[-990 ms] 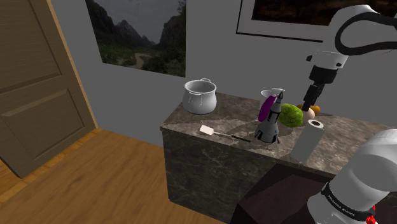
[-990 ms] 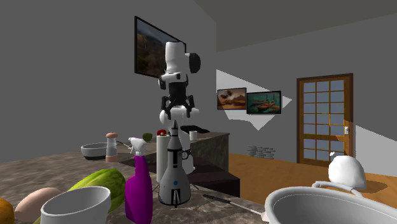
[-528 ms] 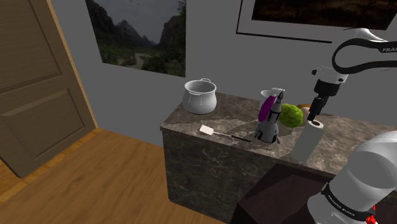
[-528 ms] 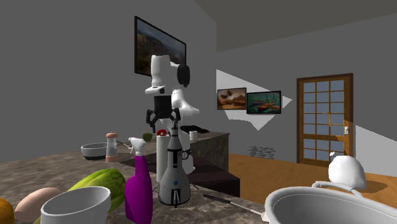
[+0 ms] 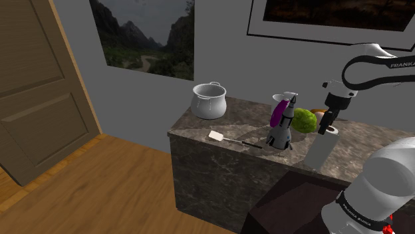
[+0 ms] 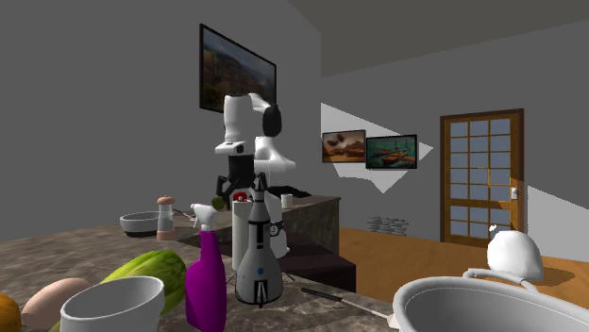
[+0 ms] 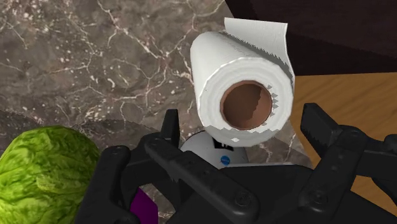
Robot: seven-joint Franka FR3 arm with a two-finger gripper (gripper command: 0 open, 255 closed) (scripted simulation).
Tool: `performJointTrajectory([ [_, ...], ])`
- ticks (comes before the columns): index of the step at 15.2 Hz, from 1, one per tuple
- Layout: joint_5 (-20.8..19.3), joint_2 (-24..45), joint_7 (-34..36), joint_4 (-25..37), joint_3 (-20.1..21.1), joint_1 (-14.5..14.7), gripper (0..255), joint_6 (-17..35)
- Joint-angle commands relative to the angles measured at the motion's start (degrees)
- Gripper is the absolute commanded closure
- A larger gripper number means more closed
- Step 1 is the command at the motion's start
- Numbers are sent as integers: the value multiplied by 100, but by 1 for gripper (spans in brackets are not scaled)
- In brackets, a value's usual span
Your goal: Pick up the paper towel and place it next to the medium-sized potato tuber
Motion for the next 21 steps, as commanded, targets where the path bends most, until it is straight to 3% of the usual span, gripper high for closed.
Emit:
performJointTrajectory([
  [1,-9,-13,3,-39,-3,-8,0,27],
  [7,-8,-14,3,-37,-3,-8,0,25],
  [8,-8,-14,3,-37,-3,-8,255,25],
  [17,-9,-13,3,-39,-3,-8,255,27],
  [21,78,-133,4,210,89,22,255,-338],
])
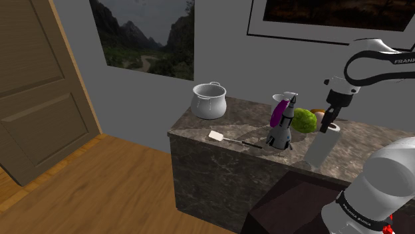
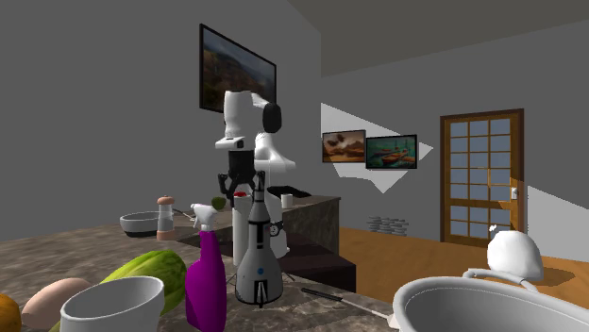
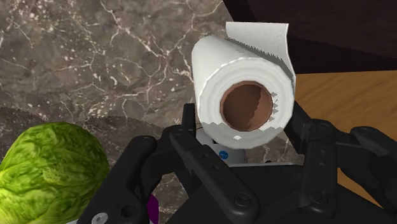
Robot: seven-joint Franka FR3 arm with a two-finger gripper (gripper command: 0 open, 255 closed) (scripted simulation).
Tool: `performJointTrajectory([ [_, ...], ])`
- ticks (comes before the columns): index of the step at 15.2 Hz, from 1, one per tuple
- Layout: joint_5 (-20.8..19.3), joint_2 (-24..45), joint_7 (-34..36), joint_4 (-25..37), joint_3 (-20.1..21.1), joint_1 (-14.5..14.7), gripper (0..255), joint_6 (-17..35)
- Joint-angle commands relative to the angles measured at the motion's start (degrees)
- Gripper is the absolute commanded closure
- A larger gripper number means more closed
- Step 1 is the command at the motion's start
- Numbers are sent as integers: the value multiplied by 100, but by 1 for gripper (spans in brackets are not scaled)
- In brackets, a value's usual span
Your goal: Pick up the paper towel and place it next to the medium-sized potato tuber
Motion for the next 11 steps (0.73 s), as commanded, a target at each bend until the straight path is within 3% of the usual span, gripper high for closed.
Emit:
performJointTrajectory([
  [1,43,-59,0,127,47,14,255,-187],
  [11,234,-179,-2,827,246,91,255,-1002],
])
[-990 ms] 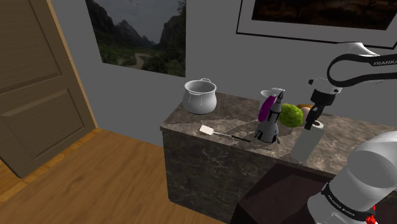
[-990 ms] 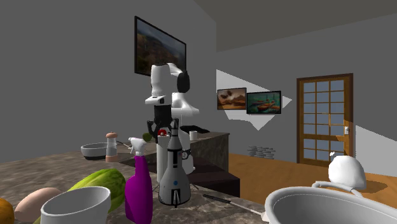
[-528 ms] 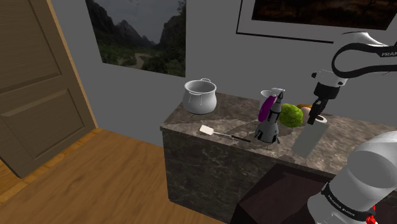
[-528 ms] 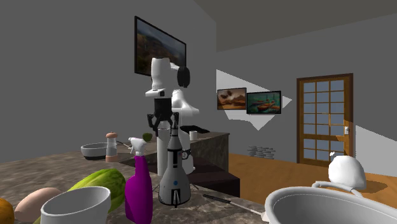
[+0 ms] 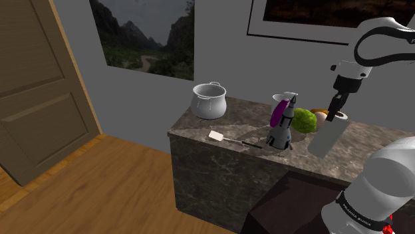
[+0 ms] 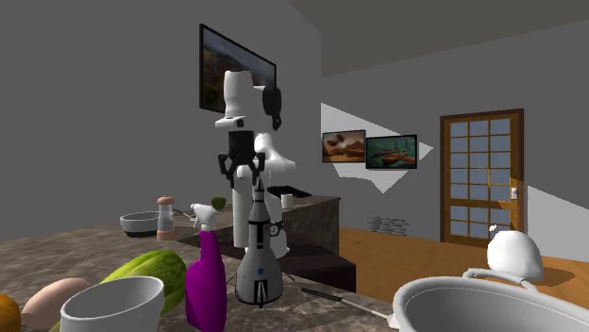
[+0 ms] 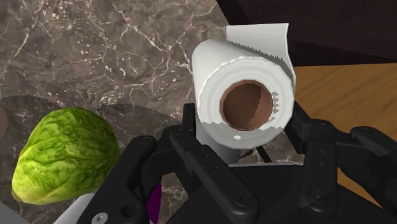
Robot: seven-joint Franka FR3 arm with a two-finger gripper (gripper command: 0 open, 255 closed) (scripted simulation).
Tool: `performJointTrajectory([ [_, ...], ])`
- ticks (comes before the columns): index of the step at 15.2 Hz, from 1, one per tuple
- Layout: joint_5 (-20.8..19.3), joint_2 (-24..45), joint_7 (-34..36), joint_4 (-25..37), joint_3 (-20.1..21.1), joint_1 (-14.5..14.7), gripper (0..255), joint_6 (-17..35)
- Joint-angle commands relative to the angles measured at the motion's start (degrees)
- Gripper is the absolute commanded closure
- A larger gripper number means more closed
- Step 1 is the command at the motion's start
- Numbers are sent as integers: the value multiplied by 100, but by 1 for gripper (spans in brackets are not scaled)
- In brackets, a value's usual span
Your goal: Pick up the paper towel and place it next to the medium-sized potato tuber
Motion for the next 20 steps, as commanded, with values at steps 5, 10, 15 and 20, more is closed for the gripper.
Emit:
performJointTrajectory([
  [5,101,-3,-2,454,105,45,255,-458],
  [10,176,40,-7,856,181,80,255,-816],
  [15,243,115,-13,1277,247,115,255,-1163],
  [20,304,218,-21,1717,306,147,255,-1500],
])
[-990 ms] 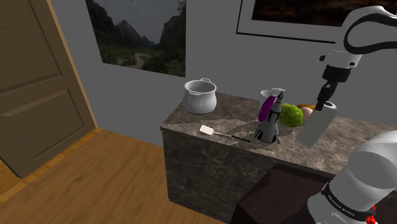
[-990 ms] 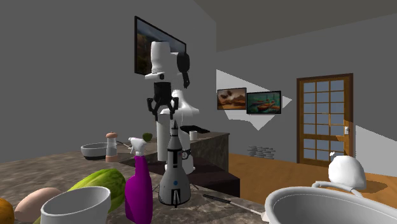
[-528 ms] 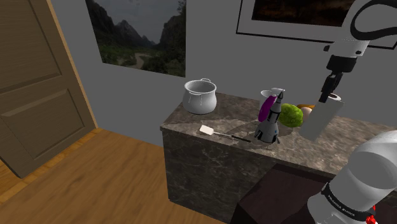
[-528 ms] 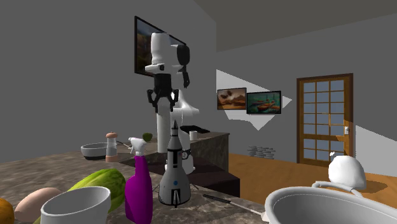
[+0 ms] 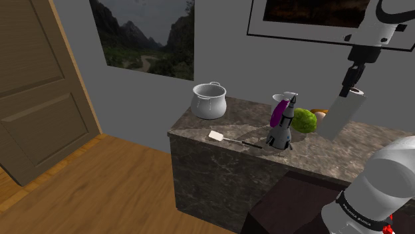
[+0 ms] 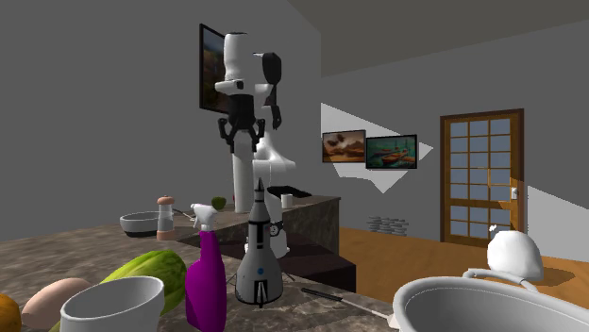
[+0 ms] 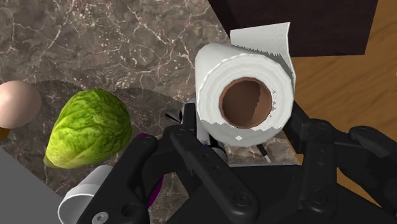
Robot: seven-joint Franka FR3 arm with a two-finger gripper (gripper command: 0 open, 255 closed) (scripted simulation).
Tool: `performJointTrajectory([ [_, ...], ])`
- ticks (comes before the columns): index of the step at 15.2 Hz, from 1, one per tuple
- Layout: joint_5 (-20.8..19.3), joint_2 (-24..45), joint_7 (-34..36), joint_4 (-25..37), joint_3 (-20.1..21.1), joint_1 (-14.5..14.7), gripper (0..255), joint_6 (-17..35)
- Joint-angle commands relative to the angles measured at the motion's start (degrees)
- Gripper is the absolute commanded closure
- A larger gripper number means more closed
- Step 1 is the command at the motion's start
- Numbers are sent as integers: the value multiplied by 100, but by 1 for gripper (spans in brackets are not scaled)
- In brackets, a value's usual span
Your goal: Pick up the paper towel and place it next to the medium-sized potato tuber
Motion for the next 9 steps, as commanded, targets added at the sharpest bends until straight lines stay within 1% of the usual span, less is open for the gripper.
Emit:
performJointTrajectory([
  [1,28,48,3,174,27,15,255,-129],
  [9,111,273,-14,927,100,65,255,-657],
])
